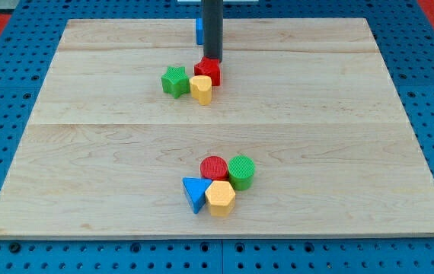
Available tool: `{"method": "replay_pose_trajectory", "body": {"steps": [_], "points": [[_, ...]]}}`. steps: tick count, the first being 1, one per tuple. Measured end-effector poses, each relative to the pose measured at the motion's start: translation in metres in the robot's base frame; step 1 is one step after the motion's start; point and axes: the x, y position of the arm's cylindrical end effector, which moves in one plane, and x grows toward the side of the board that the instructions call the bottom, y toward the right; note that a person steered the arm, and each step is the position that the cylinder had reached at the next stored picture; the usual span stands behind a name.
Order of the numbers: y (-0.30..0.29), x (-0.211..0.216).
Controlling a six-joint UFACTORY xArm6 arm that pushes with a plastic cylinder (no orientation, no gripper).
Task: Move the blue cube to the group of the blocks
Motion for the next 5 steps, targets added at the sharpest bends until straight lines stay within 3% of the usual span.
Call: {"method": "replay_pose_trajectory", "body": {"steps": [5], "points": [[0.039,-0.073]]}}
